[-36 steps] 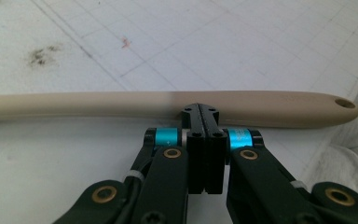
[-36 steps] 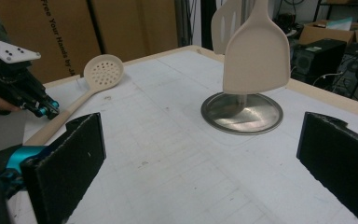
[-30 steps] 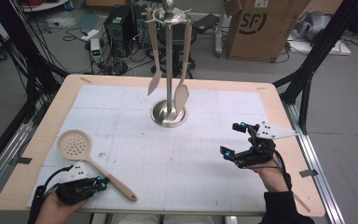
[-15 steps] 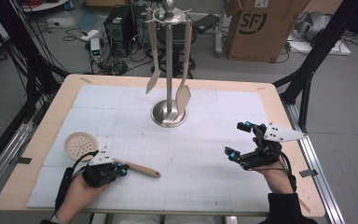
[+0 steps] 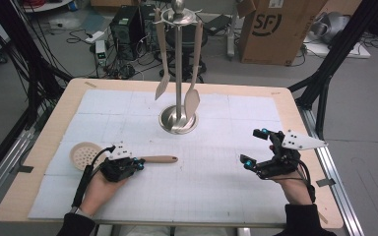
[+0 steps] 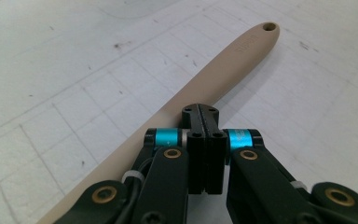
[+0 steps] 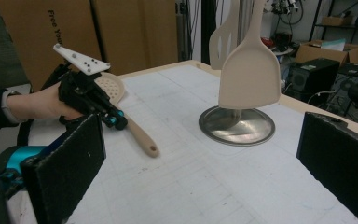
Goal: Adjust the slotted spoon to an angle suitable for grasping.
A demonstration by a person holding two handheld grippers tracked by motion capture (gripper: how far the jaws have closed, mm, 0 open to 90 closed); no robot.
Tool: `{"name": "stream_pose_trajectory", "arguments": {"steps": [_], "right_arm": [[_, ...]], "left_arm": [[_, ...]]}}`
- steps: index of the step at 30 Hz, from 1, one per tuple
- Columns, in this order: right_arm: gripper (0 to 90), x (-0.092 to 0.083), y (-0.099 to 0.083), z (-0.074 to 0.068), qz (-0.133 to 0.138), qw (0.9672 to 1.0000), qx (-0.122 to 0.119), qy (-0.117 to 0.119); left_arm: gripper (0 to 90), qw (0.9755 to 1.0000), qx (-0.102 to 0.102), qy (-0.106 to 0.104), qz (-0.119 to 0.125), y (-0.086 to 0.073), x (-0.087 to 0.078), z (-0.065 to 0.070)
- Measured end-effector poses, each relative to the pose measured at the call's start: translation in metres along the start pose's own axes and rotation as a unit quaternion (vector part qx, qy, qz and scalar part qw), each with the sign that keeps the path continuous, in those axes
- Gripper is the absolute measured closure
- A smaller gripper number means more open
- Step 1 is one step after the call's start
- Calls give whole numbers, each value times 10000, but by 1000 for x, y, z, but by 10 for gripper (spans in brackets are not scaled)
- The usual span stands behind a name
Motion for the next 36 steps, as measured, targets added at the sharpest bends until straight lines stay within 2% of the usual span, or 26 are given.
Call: {"name": "stream_pose_trajectory", "arguments": {"steps": [4, 6, 8, 10, 12, 15, 17, 19, 25, 31, 34, 36], "right_arm": [[2, 1, -1, 0, -28, 10000, 3, -6], [2, 1, -1, 0, -10, 10000, 2, 5], [2, 0, -1, 1, -5, 10000, 11, 1], [2, 0, -1, 2, 9, 10000, 27, -14], [2, 0, -1, 3, 8, 10000, 32, -16], [2, 0, -2, 2, -22, 10000, 35, -10], [2, 1, -2, 1, -21, 10000, 35, 12], [2, 1, -2, 0, -21, 10000, 23, 6], [2, 1, -3, 0, -41, 10000, 21, 17], [2, 1, -4, 0, -50, 10000, 32, 16], [2, 0, -4, -1, -52, 10000, 40, 15], [2, 0, -4, -1, -48, 10000, 46, 15]], "left_arm": [[898, 9998, -77, 160, 7, 4, 5, -5], [898, 9998, -156, 115, 14, 4, 3, -6], [898, 9999, -139, 72, 4, 4, -2, -6], [897, 9997, -170, 63, 168, 8, -11, -7], [897, 9993, -213, 140, 290, 12, -22, -13], [897, 9982, -406, 232, 370, 15, -34, -24], [897, 9978, -393, 376, 372, 16, -39, -32], [898, 9975, -466, 385, 372, 15, -41, -39], [898, 9966, -503, 643, 80, 6, -35, -54], [898, 9956, -480, 779, -177, 0, -27, -57], [898, 9947, -587, 815, -214, -2, -25, -60], [898, 9948, -587, 805, -228, -2, -25, -60]]}}
Point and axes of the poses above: each handheld gripper's, and its own axes: x roughly forward along the jaws, y roughly out of its top, z roughly to its right, the point moved 7 cm from there along x, roughly forward along the jaws, and after that the axes turned 1 degree about -y, right-handed, at the moved point
